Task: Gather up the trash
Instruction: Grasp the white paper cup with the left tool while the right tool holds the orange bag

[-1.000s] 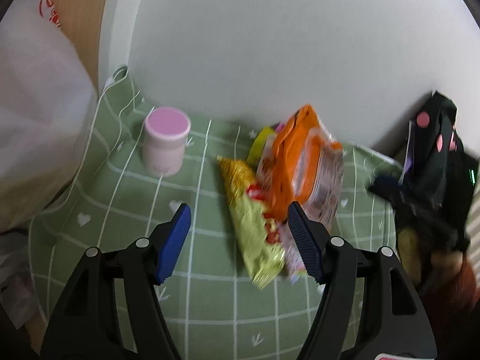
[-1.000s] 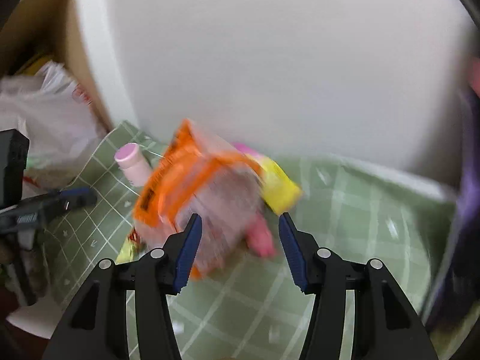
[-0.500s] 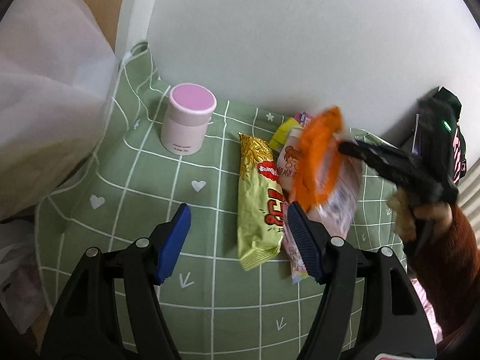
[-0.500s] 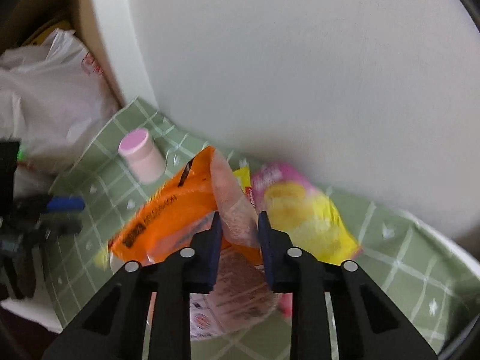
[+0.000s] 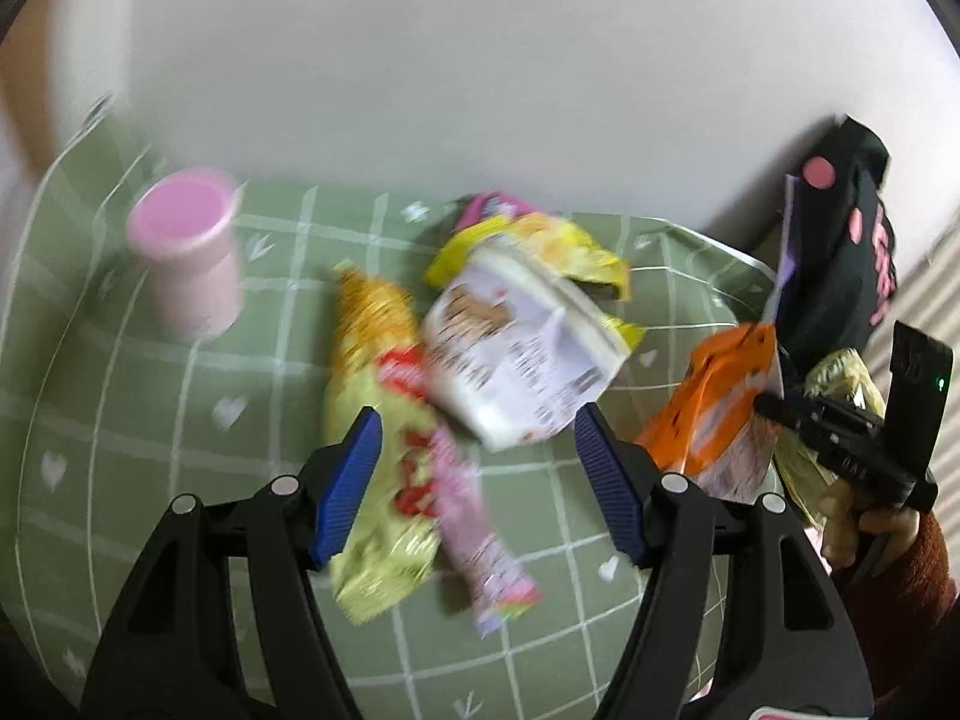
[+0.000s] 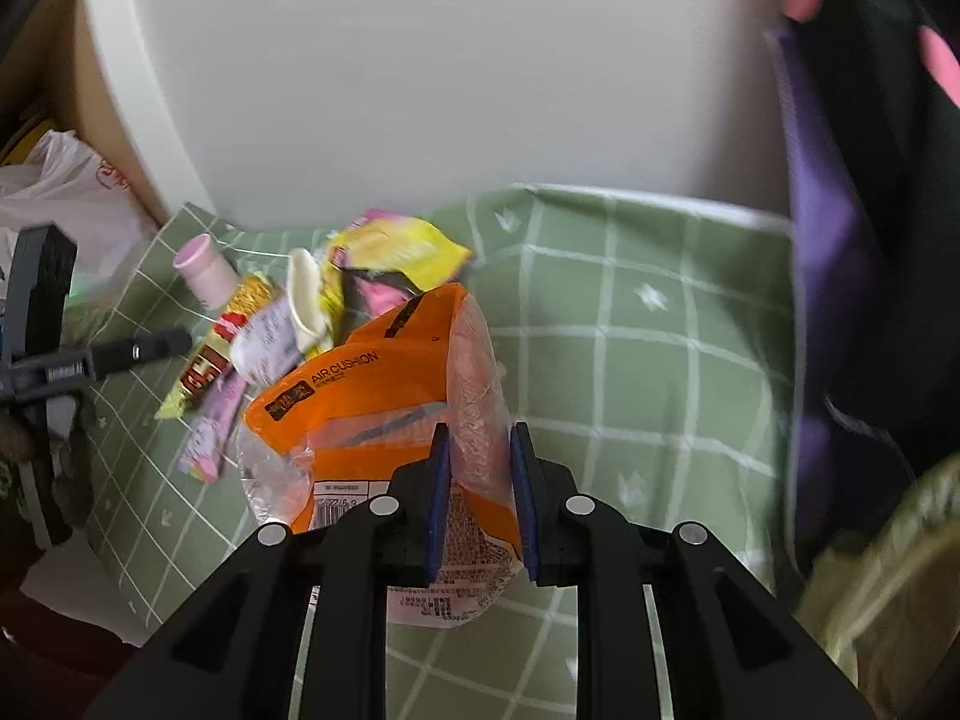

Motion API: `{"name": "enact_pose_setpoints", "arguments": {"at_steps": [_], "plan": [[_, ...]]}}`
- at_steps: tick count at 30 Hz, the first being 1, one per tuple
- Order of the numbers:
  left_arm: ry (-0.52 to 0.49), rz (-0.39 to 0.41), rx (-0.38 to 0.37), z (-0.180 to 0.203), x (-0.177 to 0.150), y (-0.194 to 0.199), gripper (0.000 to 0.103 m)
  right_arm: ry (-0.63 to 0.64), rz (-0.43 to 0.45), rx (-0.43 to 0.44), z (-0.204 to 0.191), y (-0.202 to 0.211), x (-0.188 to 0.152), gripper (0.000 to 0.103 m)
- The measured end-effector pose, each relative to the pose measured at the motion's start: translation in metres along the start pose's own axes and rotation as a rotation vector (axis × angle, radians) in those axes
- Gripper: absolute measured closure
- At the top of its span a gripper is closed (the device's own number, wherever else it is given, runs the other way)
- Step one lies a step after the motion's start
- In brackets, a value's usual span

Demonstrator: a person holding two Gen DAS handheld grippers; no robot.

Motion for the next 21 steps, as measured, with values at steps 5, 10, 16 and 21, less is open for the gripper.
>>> {"name": "enact_pose_setpoints", "arguments": {"at_steps": [5,10,16,21], "plan": [[-0.02,0.003,-0.023,0.008,0.024,-0.029,0.04,-0.034,0.001,-0.038,-0.001,0.01,-0.018,0.084],[-0.092,-0.011,0.012,0.01,0.03,-0.053,0.04,-0.075,0.001,-0.045,0.001,0.021,-0.031,0.081],[-0.058,-0.042,0.022,-0.002,0.022,-0.063,0.04,-0.142,0.067,-0.043,0.006,0.04,-0.041,0.057],[-0.057,-0.093,-0.064,0.024,-0.007,-0.056,0.04,-0.177,0.038,-0.049,0.003,0.041,-0.066,0.057]]}}
Point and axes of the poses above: each gripper's, at about its wrist camera, not at the fingertips, and y roughly against the way its jaws point, z to its right, x to its top, the point moved 8 cm from there along -y, roughly the way its jaws point, and after that the axes turned 8 degrees about z, right-handed, at the moved point
